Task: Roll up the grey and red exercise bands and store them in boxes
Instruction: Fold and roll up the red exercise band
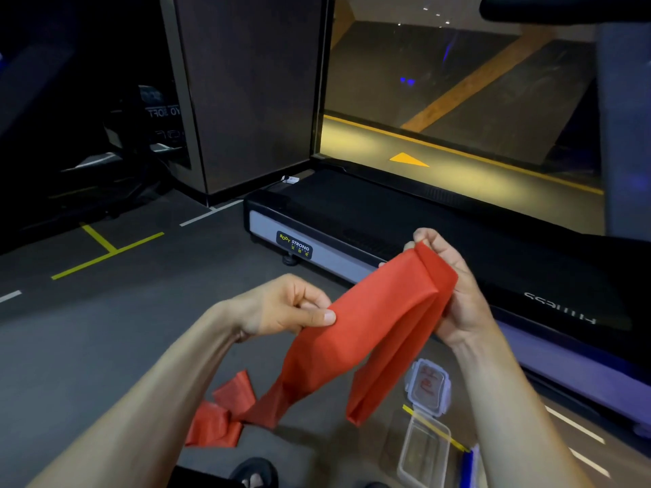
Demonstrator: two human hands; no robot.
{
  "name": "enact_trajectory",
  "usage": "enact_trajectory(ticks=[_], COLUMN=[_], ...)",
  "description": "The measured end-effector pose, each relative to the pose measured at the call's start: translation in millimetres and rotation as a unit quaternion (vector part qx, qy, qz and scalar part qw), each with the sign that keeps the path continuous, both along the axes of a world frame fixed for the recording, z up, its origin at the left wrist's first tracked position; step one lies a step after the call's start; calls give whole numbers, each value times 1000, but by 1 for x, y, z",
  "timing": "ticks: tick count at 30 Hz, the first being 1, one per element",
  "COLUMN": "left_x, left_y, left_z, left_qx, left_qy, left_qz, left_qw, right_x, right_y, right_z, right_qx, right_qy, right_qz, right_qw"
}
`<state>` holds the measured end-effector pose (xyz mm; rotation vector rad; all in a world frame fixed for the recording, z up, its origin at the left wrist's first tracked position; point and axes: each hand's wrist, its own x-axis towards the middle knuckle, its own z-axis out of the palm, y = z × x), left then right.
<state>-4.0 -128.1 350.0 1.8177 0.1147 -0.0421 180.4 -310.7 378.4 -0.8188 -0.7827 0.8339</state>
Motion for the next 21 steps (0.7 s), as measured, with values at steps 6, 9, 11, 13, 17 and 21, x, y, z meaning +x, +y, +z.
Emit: enact_trajectory(ticks=[6, 9, 11, 13, 17, 21], left_x=[4, 6, 6, 7, 8, 7], left_y=[-6, -8, -7, -8, -9, -6], left_z=[-1, -3, -4, -4, -5, -7], left_qx=[16, 7, 9, 10, 6, 0], left_qy=[-19, -31, -40, -48, -57, -41], left_qz=[16, 16, 25, 37, 47, 43], left_qw=[1000, 999, 999, 998, 997, 998], right_x=[-1, -2, -2, -3, -5, -8], right_y=[-2, -4, -5, -7, -9, -10], right_z=[2, 4, 5, 7, 9, 10], right_qx=[-1, -2, -7, -10, -3, 3], right_qy=[3, 0, 1, 4, 11, 12], right_qz=[13, 14, 8, 0, -12, -13], right_qw=[1000, 1000, 1000, 1000, 1000, 1000])
